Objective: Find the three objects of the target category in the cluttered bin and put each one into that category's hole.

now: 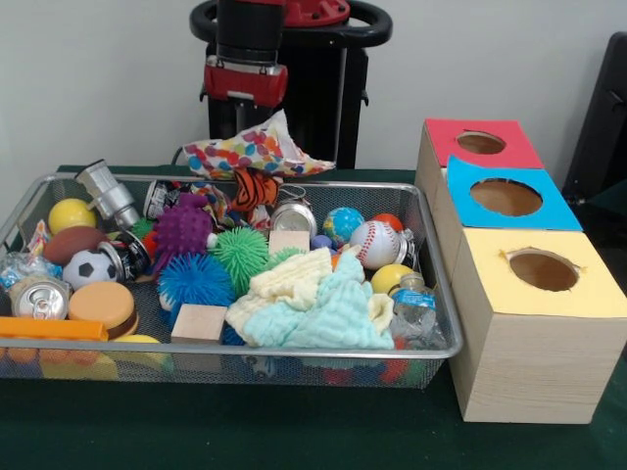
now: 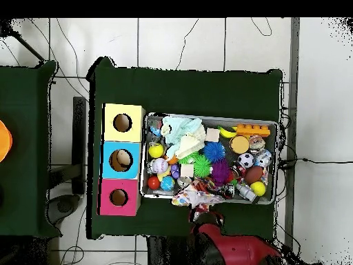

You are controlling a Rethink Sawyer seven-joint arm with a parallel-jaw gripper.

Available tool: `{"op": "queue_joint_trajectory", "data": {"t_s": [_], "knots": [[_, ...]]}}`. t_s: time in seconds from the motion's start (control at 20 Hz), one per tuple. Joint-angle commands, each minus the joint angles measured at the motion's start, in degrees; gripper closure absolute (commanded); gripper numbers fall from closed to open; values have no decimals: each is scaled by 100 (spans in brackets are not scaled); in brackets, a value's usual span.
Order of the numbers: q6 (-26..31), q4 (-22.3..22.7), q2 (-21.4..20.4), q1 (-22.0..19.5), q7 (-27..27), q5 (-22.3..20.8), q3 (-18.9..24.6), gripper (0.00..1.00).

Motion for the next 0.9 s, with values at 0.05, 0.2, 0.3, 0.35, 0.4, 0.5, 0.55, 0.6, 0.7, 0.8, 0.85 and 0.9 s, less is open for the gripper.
{"op": "queue_joint_trajectory", "data": {"t_s": [0.05, 0.2, 0.3, 0.35, 0.4, 0.5, 0.55, 0.6, 0.7, 0.8, 0.85, 0.9], "knots": [[1048, 73, -831, -465, 124, 380, 1138, 0], [1212, 123, -995, -649, 66, 448, 1368, 0], [1305, 151, -1086, -774, 24, 480, 1524, 0], [1324, 149, -1107, -805, 17, 481, 1569, 0], [1309, 163, -1141, -820, 38, 475, 1583, 0], [1339, 139, -1186, -802, 55, 485, 1582, 0], [1346, 136, -1202, -809, 58, 484, 1593, 0], [1324, 131, -1219, -810, 67, 477, 1619, 0], [1343, 145, -1267, -875, 53, 501, 1721, 0], [1319, 130, -1305, -903, 38, 480, 1787, 0], [1310, 132, -1318, -912, 52, 480, 1789, 0], [1293, 129, -1332, -888, 80, 474, 1757, 0]]}}
